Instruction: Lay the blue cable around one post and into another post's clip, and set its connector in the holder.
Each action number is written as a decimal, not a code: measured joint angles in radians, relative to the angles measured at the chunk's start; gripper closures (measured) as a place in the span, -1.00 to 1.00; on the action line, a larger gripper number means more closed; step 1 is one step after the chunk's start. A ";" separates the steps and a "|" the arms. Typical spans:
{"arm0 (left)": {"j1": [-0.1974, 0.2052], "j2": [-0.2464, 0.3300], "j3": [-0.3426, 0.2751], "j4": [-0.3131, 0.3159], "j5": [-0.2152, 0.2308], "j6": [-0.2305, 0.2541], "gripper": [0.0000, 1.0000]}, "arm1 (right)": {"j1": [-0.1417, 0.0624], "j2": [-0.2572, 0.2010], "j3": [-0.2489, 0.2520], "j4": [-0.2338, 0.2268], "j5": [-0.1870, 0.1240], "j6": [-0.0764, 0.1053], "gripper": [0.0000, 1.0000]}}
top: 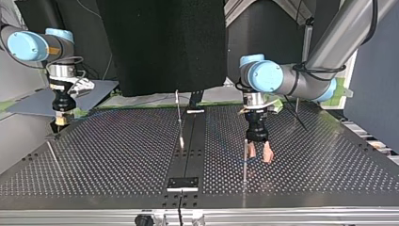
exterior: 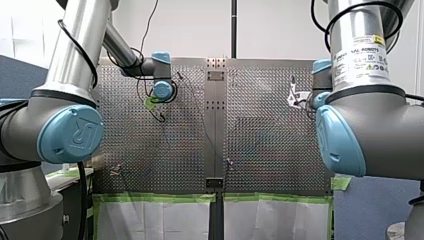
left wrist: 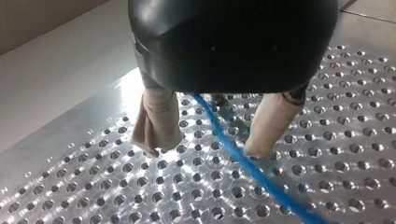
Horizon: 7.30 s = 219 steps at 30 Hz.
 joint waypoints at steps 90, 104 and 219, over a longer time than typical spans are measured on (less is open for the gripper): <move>0.007 0.000 0.000 -0.006 -0.002 0.019 -0.97 | -0.123 0.151 -0.289 0.247 -0.164 -0.083 1.00; 0.007 0.000 0.000 -0.006 -0.002 0.019 -0.97 | -0.123 0.158 -0.289 0.239 -0.173 -0.079 1.00; 0.022 0.053 0.000 -0.135 -0.091 0.004 -0.97 | -0.117 0.169 -0.300 0.195 -0.175 -0.024 -1.00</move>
